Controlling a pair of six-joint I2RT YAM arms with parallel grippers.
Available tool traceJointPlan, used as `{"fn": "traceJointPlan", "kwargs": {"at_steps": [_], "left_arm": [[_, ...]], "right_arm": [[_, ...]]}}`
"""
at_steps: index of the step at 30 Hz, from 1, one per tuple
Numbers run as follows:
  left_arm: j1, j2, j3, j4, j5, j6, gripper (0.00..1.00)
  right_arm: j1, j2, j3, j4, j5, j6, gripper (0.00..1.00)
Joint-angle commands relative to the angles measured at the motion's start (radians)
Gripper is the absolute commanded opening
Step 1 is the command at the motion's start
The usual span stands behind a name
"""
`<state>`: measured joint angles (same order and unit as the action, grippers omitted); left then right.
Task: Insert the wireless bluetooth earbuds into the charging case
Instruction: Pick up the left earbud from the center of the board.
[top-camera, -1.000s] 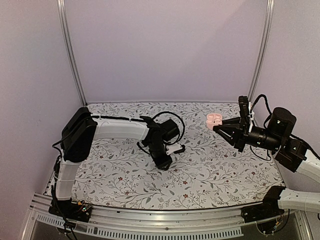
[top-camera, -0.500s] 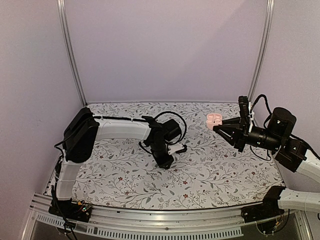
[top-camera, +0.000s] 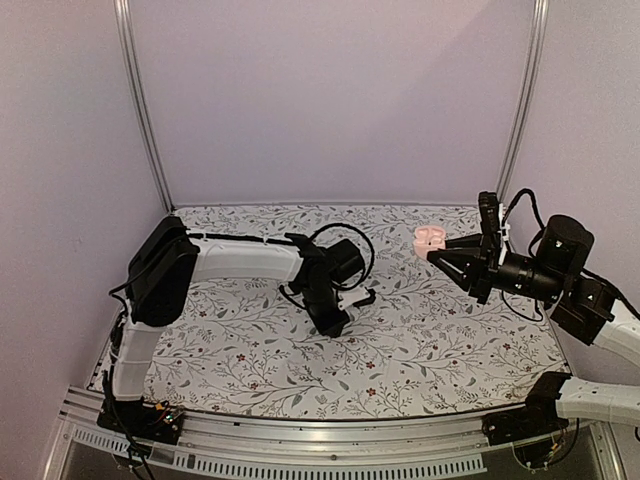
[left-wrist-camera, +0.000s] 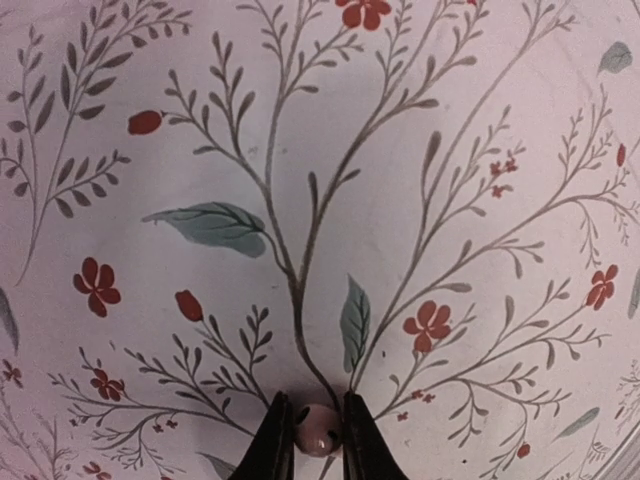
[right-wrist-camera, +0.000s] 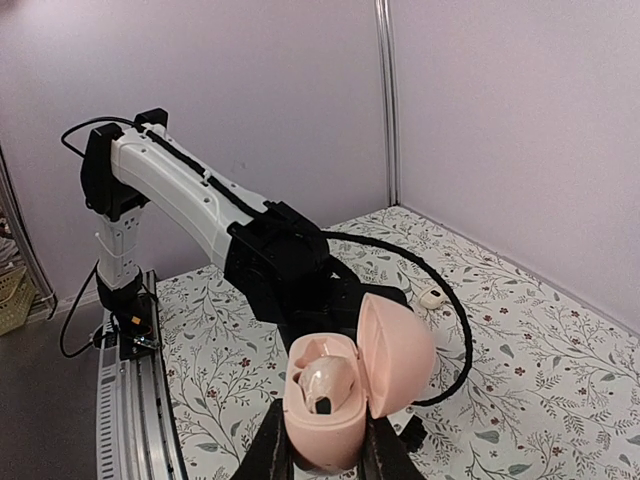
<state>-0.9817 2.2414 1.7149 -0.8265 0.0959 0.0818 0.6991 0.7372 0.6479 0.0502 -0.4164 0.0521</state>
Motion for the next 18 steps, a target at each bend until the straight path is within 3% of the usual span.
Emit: {"fn": "traceJointPlan", "kwargs": {"at_steps": [1,18], "left_arm": [[-0.008,-0.034,-0.052,0.054,-0.008,-0.015,0.12],[0.052,-0.256,-0.237,0.307,-0.037,-0.058,0.06]], "right_arm": [[-0.006,0.004,-0.002,0.006,0.008,0.001,0.00],[-0.006,0.047,0.006,0.028,0.017,0.013,0.00]]}}
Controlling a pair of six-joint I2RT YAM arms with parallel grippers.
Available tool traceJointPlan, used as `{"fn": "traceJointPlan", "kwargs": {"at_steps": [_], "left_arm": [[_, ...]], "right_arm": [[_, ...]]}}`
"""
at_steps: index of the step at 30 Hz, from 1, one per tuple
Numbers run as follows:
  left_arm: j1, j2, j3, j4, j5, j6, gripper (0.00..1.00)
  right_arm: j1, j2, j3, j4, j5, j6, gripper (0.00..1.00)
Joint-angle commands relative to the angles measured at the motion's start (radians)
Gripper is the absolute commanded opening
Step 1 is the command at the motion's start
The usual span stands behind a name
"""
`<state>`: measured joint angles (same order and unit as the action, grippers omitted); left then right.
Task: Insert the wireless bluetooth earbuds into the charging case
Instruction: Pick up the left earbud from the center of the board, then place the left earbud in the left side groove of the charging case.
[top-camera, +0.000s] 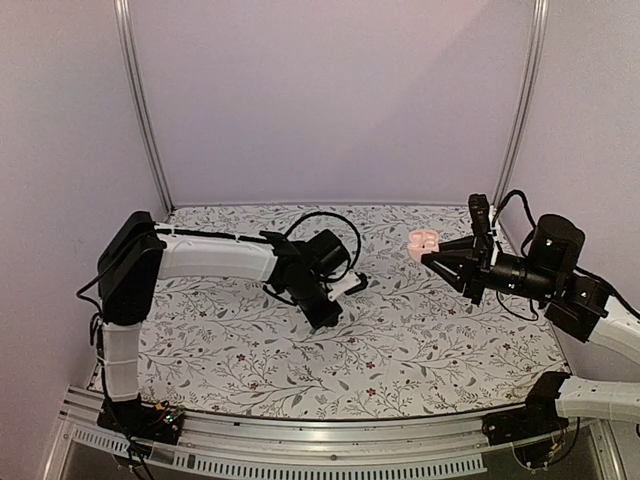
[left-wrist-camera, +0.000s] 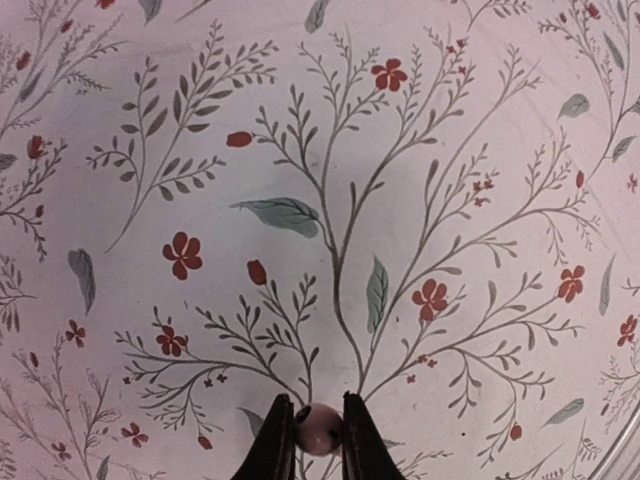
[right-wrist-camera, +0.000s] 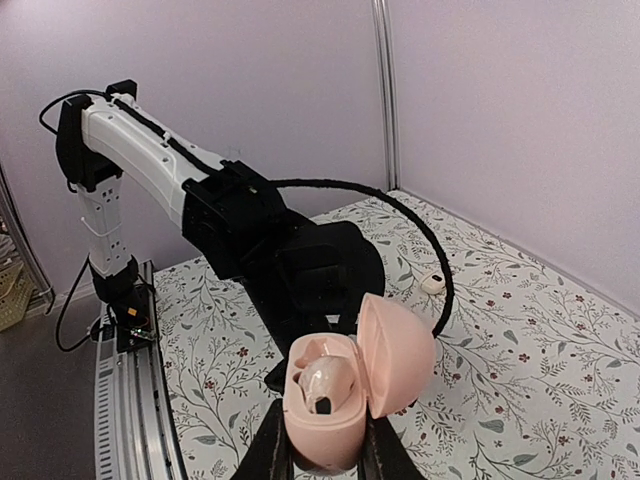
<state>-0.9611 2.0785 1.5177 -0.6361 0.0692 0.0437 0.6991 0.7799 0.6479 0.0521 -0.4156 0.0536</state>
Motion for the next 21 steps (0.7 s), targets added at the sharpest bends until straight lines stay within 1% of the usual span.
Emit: {"fn": "traceJointPlan", "kwargs": {"at_steps": [1,8,13,17,21], "left_arm": [[0.039,-0.110,-0.045,0.122,-0.010,-0.023,0.06],[0.069,-0.225,-0.097,0.177,-0.052,-0.032,0.05],[0.067,-0.359,-0.150,0.277,-0.113,-0.041,0.05],[0.034,-0.473,-0.165,0.355,-0.166,-0.023,0.05],[-0.045,-0.567,-0.170,0.425,-0.230,0.037,0.05]], "right_arm": [[-0.006,0.005,0.006,0.027,0.015,0.014,0.00],[-0.006,0.035,0.001,0.042,0.005,0.027,0.00],[-0.006,0.045,-0.002,0.065,-0.012,0.042,0.00],[-0.006,0.058,0.007,0.082,-0.042,0.058,0.00],[-0.006,0.071,0.003,0.115,-0.083,0.054,0.00]]}}
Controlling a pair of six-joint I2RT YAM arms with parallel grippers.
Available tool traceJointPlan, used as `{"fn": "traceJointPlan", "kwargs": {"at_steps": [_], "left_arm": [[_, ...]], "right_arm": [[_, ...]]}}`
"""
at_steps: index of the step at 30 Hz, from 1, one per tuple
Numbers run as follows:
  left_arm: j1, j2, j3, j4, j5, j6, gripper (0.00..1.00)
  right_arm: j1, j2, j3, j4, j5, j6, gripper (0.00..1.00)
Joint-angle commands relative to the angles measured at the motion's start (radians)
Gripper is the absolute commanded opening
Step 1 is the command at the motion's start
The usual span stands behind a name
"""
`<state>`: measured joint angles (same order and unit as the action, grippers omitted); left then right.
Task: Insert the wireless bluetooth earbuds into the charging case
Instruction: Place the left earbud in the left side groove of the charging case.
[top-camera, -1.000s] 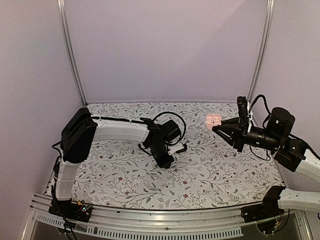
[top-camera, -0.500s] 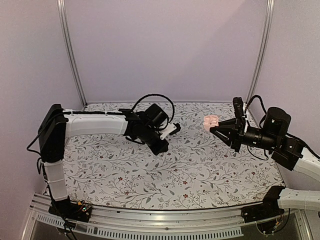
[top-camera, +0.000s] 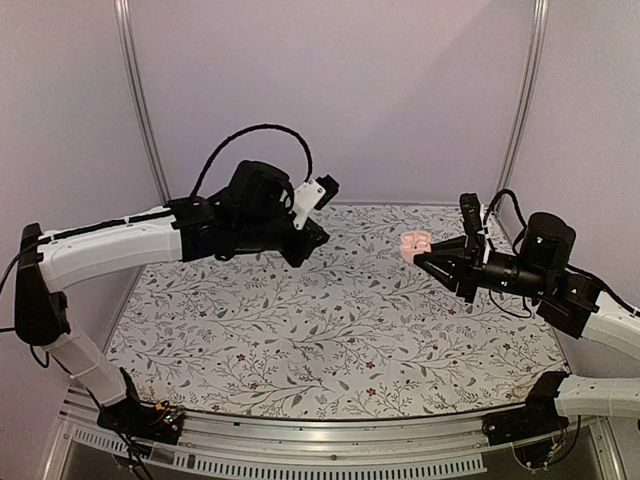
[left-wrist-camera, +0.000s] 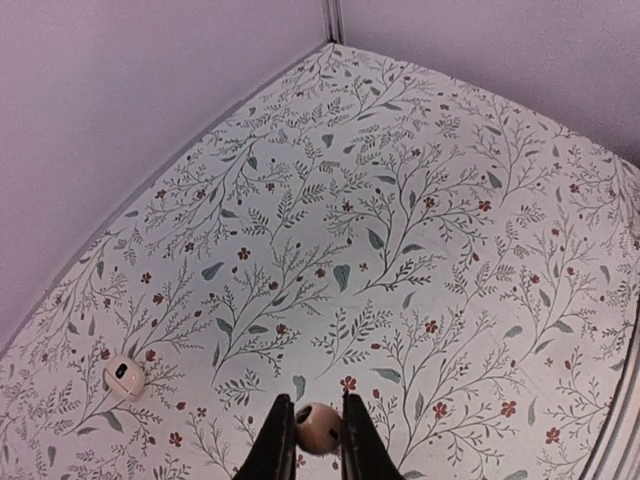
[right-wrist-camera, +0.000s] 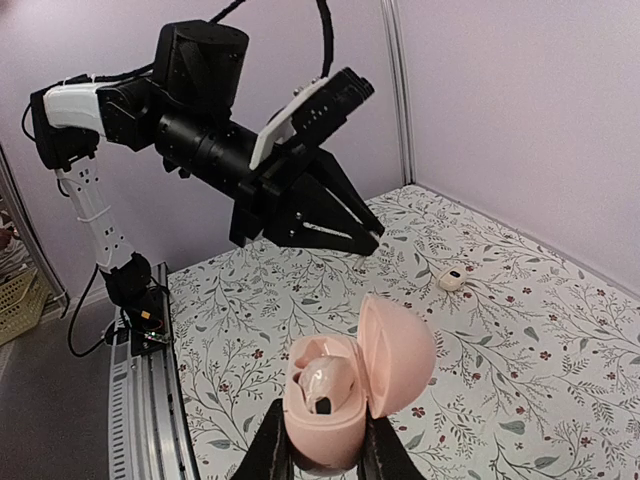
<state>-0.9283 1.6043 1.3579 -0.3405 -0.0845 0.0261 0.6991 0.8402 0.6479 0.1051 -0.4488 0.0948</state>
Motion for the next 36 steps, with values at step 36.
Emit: {"fn": "traceJointPlan", "kwargs": {"at_steps": [36], "left_arm": [[-0.472,-0.109,-0.011,0.498,-0.130,0.438,0.03]], "right_arm": [[-0.004,0.077,-0.010,0.347,-0.464,0.177,0.00]]}}
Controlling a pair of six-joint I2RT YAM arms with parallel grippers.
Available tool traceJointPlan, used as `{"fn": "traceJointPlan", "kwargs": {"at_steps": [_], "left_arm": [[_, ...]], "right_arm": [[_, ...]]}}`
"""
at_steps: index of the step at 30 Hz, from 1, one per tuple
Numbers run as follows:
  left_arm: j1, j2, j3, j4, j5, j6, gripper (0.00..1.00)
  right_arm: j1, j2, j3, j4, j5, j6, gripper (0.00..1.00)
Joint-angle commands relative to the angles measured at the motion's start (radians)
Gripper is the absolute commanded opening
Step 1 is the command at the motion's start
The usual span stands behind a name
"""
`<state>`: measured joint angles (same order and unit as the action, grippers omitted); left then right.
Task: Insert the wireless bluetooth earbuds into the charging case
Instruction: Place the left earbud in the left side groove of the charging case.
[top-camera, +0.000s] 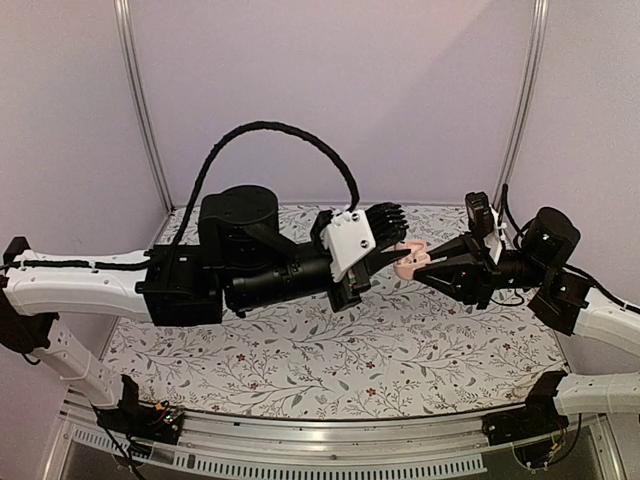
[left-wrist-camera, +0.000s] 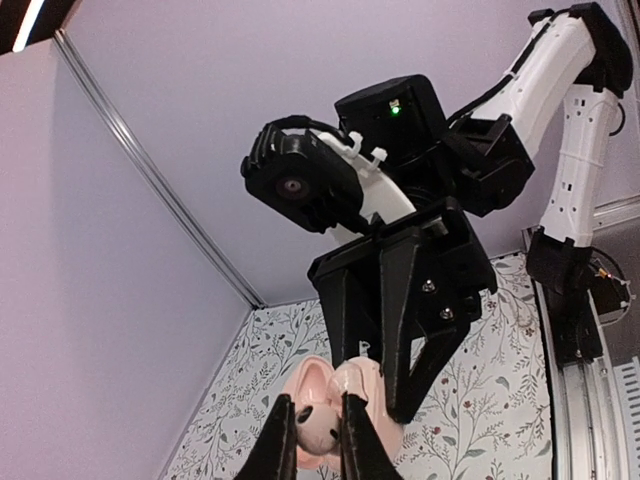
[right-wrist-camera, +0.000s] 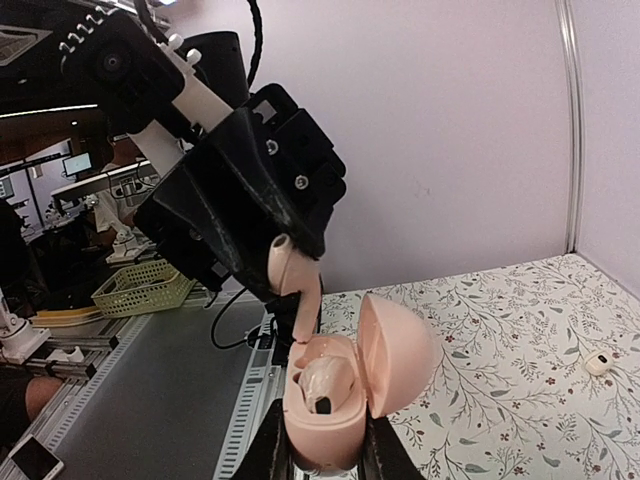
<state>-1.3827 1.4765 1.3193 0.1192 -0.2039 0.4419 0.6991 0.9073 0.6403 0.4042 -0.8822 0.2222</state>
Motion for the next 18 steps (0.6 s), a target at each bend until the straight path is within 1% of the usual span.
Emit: {"fn": "traceJointPlan", "kwargs": {"at_steps": [1,8,18], "left_arm": [[-0.019,0.021,0.029,0.041,-0.007,0.021,0.03],[-0.022,0.036,0.041,0.041,-0.011,0.022,0.02],[-0.025,0.037,0.044,0.042,-0.001,0.024,0.02]], "right_arm": [[-0.004,0.013,-0.003,0.050,-0.032,0.052,0.00],[-0.004,0.021,-0.013,0.083,-0.039,0.070,0.00],[-0.004,0.029,-0.002,0.083,-0.020,0.086,0.00]]}}
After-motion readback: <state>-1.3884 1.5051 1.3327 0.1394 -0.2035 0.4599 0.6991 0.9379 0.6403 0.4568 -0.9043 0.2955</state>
